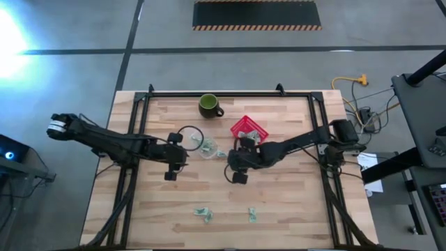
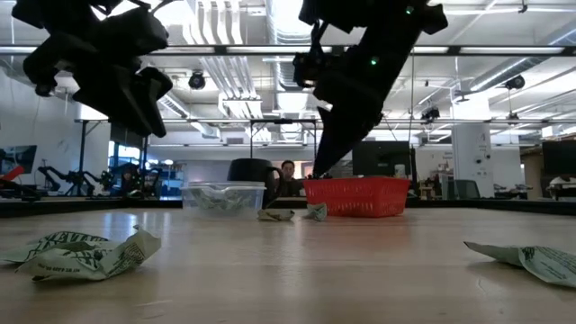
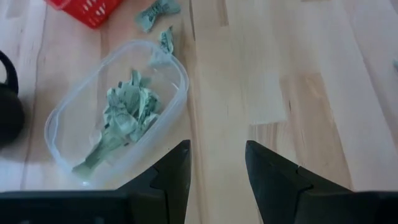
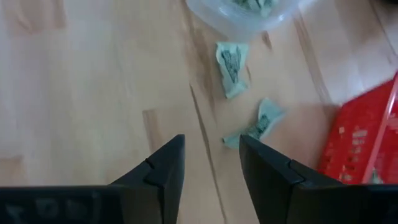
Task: Pick and place items into bin
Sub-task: Put the stevia packet into the red bin
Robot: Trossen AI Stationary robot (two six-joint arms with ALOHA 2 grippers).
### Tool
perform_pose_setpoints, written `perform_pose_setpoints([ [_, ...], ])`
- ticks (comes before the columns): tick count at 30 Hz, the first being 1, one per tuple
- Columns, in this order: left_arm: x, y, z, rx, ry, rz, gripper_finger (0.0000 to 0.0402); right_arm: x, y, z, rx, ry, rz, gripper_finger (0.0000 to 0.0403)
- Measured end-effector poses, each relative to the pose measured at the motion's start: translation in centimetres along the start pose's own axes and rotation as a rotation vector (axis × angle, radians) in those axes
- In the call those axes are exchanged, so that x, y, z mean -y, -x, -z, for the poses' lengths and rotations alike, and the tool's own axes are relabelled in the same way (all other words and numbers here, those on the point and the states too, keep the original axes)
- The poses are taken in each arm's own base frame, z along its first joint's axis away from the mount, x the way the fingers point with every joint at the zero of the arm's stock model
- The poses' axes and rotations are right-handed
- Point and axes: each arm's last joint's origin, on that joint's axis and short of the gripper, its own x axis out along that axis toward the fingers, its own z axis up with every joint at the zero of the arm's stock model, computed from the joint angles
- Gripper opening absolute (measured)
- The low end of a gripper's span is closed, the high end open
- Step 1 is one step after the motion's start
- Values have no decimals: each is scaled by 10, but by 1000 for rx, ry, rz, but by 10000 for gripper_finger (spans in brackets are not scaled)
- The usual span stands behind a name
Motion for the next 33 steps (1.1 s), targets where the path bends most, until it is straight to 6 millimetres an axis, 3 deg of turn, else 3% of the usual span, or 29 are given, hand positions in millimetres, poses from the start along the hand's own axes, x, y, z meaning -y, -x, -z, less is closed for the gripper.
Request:
perform_pose_setpoints([
  [16, -1, 5, 1, 30, 11, -1, 136, 19, -10, -2, 12, -307, 137, 136],
  [25, -1, 5, 0, 35, 12, -2, 136, 20, -11, -1, 12, -321, 138, 121],
  [33, -1, 5, 0, 45, 13, -2, 136, 19, -12, 0, -10, -251, 100, 132],
])
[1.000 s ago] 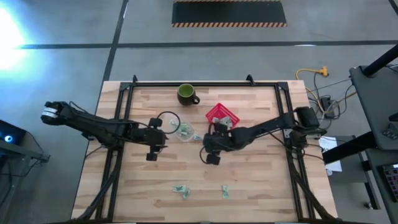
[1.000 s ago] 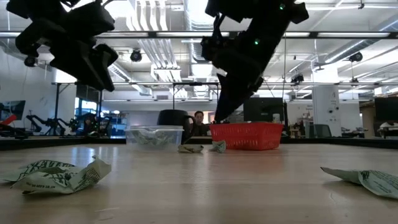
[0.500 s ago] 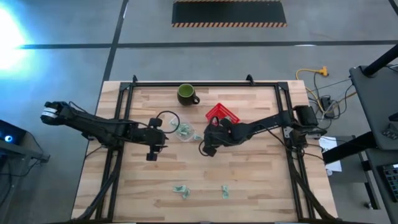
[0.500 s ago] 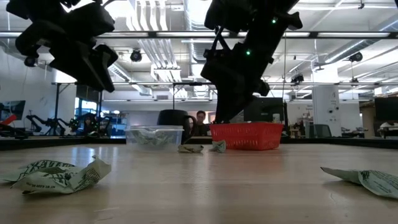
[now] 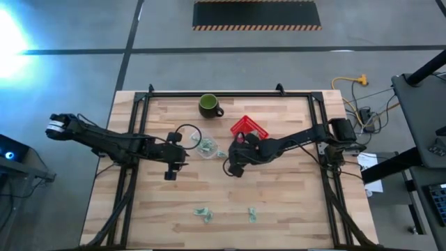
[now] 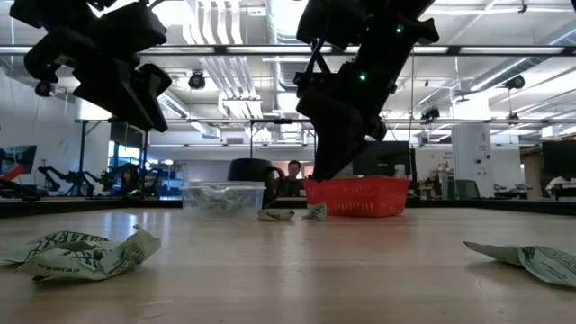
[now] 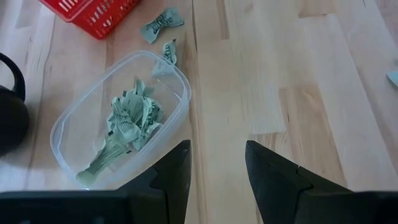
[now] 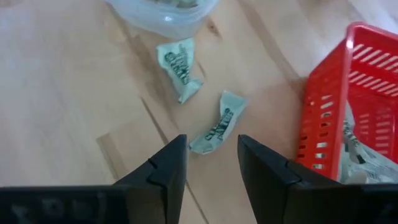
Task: Pick and place items into bin
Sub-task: Put the stevia packet into the red bin
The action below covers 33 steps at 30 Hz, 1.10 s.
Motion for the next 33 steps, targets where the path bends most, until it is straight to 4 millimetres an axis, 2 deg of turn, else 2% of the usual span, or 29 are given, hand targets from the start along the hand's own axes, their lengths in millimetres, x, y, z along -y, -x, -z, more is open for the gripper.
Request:
perform_pose_setpoints([
  [6, 0, 0, -1, 10, 1, 0, 136, 1, -2, 4, -11, 63, -7, 144],
  [18, 0, 0, -1, 10, 1, 0, 136, 0, -7, 7, 15, 56, -34, 162],
  [33, 0, 0, -2, 18, 2, 0, 136, 4, -10, 8, 7, -34, -23, 162],
])
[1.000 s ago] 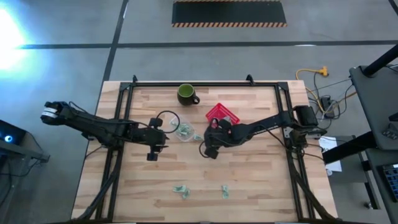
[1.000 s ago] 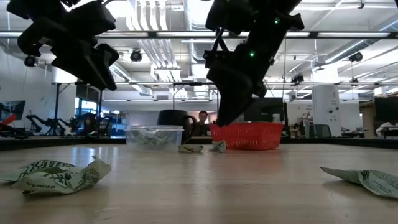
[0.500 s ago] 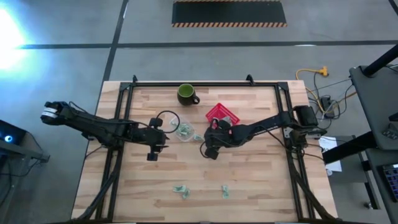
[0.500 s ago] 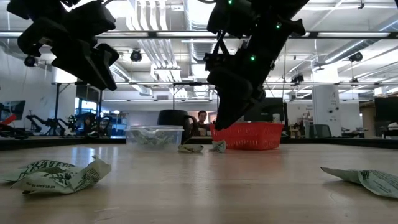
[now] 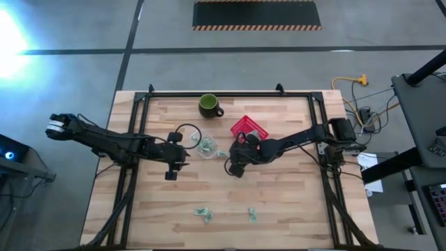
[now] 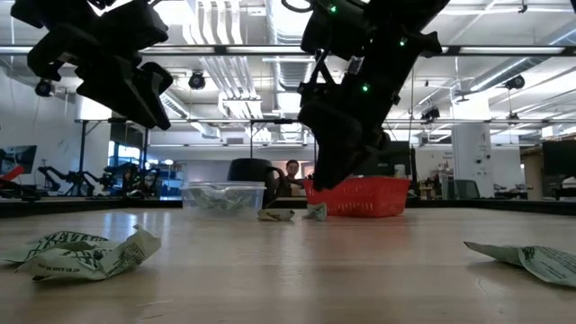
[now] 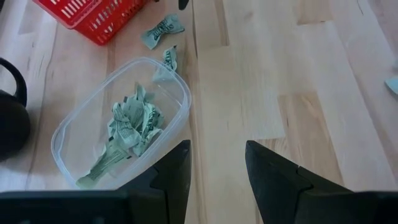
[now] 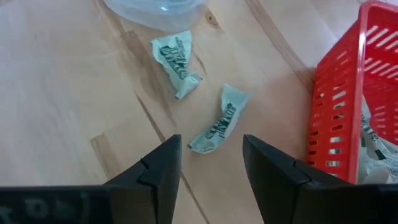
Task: Pick and place items into bin
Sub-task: Put the stevia packet into the red bin
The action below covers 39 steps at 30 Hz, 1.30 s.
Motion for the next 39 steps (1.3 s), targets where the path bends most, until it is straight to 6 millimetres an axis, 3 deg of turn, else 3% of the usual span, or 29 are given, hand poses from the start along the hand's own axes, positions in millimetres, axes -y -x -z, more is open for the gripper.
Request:
perform_pose_setpoints([
  [35, 0, -1, -1, 13, -3, 0, 136, 5, -10, 10, 20, -45, -38, 162],
  [39, 0, -1, -1, 13, -2, 0, 136, 3, -22, 13, 0, -32, -30, 162],
])
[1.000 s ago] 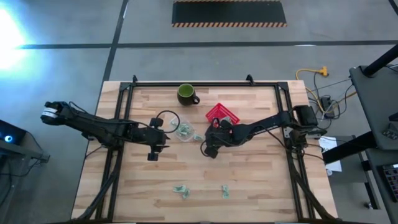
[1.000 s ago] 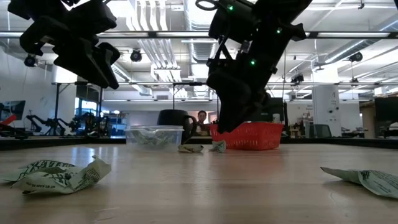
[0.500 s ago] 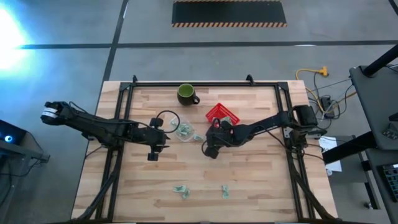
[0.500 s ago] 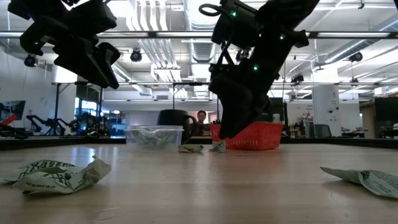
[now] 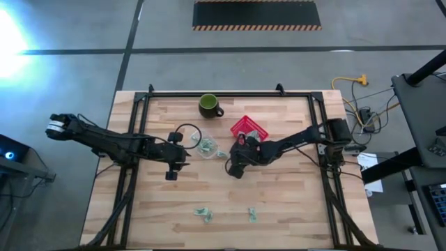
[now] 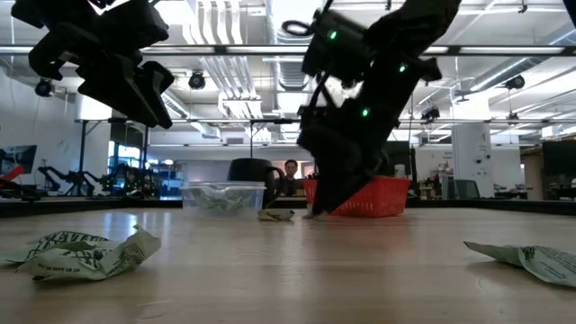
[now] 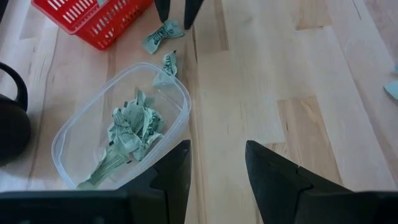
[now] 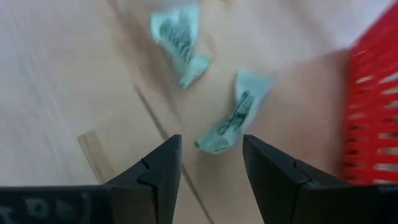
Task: Pick and place items into bin
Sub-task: Put the stevia packet into the red bin
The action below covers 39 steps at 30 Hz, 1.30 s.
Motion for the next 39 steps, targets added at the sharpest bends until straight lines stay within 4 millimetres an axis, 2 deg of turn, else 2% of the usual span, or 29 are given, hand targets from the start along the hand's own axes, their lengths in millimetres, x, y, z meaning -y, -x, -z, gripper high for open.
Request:
perform_pose_setpoints([
  [3, 0, 0, 0, 0, 0, 0, 136, -3, -15, -2, -52, 39, -20, 162],
  [6, 0, 0, 0, -1, 0, 1, 136, -4, -21, -9, -110, 49, -16, 162],
  [14, 0, 0, 1, -4, -1, 1, 136, -10, -18, -23, -123, 79, 16, 158],
  [27, 0, 0, 1, -3, 1, 1, 136, -6, -17, -26, -113, 77, 44, 144],
  [39, 0, 0, 1, -3, 0, 1, 136, -7, -17, -27, -134, 117, -2, 198],
])
